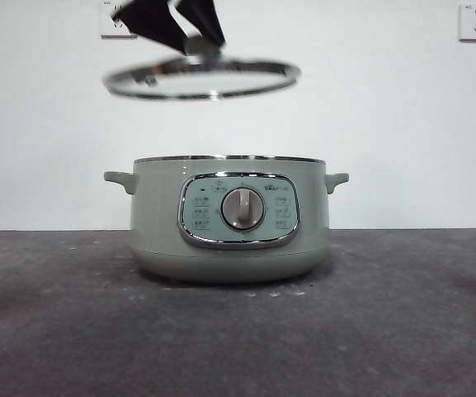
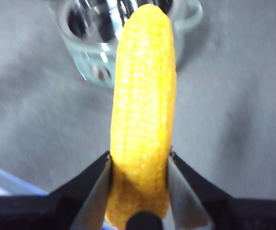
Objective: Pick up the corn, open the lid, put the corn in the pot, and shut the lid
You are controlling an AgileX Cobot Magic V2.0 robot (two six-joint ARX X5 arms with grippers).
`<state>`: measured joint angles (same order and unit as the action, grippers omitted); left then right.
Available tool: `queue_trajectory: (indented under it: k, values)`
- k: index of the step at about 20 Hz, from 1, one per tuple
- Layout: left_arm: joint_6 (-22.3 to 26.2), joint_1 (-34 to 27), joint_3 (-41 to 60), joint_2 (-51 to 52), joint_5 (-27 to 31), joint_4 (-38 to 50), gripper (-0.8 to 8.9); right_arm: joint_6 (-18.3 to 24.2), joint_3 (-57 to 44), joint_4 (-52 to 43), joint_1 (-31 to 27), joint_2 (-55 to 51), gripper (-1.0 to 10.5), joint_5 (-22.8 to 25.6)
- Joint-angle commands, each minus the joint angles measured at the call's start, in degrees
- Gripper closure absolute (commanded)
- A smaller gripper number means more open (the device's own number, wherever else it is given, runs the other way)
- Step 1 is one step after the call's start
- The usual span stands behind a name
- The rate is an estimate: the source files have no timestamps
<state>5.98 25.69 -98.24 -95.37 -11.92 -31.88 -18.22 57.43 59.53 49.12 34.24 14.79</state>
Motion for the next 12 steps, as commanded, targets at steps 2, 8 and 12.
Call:
queue_trajectory:
  k: [2,8,12]
  values:
    - [0.07,-0.92,-0.57,8.17,0.00,2.60,8.21,4.63,0.17,-8.72,0.02,5.16,9.6,-3.52]
    - [3.85,-3.45,-0.44,16.74,0.13,-8.39,8.19,11.78,8.02,-16.70,-0.52,23.37,9.6,-6.71]
    - [5.90,-6.97,1.75,22.80,-0.50,-14.21,8.19,16.48,20.44,-16.24,-5.25,36.37,9.6,-9.99]
